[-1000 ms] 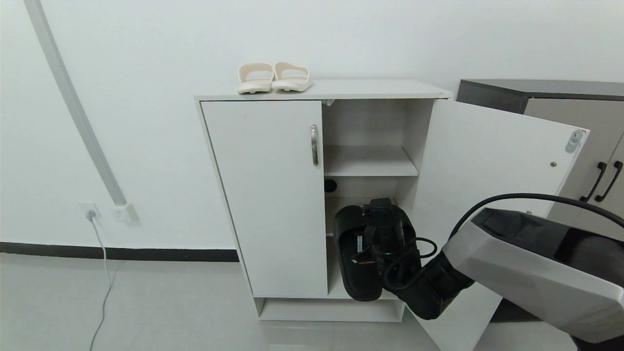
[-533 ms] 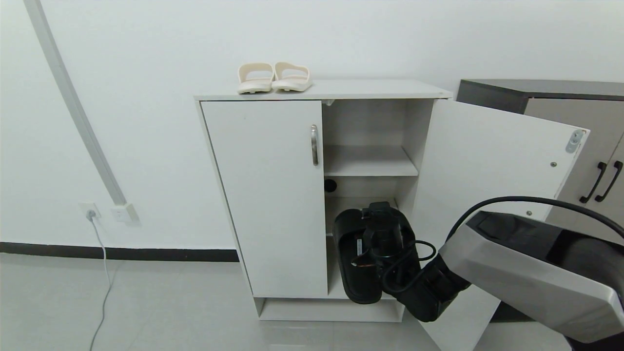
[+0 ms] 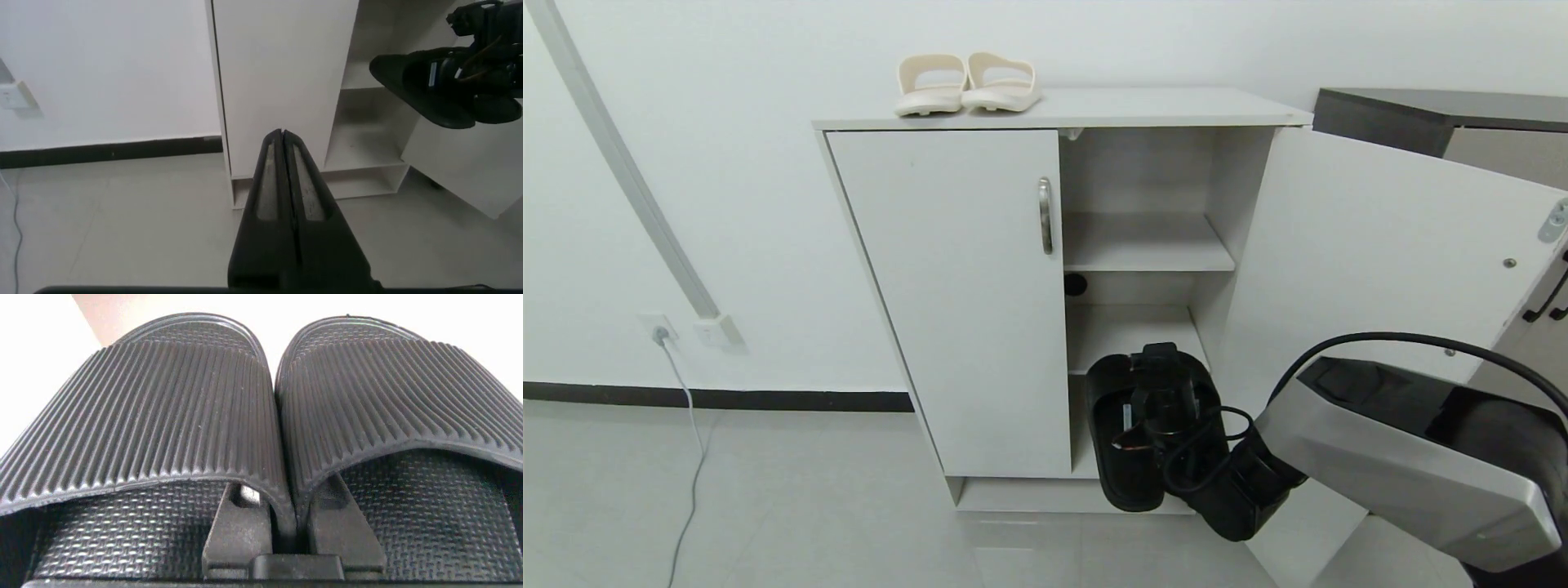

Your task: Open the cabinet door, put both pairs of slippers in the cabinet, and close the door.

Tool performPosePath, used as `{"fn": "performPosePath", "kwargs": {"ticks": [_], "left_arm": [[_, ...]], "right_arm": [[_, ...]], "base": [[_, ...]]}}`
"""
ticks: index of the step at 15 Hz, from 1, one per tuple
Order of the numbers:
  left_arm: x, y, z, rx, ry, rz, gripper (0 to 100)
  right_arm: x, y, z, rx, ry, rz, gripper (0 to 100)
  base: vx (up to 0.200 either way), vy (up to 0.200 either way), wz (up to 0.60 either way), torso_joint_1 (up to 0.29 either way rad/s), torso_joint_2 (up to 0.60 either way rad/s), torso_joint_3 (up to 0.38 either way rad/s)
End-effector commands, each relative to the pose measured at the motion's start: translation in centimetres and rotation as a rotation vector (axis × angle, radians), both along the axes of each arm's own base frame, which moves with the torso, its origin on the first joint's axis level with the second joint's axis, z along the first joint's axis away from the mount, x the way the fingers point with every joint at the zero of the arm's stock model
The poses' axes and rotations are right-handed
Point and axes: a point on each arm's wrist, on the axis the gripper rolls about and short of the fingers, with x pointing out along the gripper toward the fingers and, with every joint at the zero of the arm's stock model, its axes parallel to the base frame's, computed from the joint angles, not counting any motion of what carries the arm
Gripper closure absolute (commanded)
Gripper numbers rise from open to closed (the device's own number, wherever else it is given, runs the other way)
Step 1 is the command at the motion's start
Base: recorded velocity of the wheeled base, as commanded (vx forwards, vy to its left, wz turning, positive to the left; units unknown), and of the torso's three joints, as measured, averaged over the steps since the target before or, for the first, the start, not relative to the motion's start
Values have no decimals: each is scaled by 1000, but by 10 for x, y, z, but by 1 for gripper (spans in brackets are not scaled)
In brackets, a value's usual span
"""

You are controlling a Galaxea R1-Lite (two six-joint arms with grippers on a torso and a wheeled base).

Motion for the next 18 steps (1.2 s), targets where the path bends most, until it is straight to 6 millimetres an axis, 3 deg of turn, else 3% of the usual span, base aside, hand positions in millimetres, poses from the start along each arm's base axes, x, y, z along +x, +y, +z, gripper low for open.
{"fn": "performPosePath", "kwargs": {"ticks": [1,4,8,18], "left_arm": [[0,0,0,0,1,0,100],[0,0,0,0,0,2,100],[0,0,0,0,0,2,100],[0,0,0,0,1,2,100]], "right_arm": [[1,-1,-1,0,0,-3,100],[2,-2,-3,-6,1,-21,100],[7,0,-23,14,-59,-58,100],[10,-3,-25,24,-83,-58,100]], "base": [[0,0,0,2,7,-207],[0,0,0,5,2,-196],[0,0,0,4,2,-46],[20,0,0,0,0,0]]}}
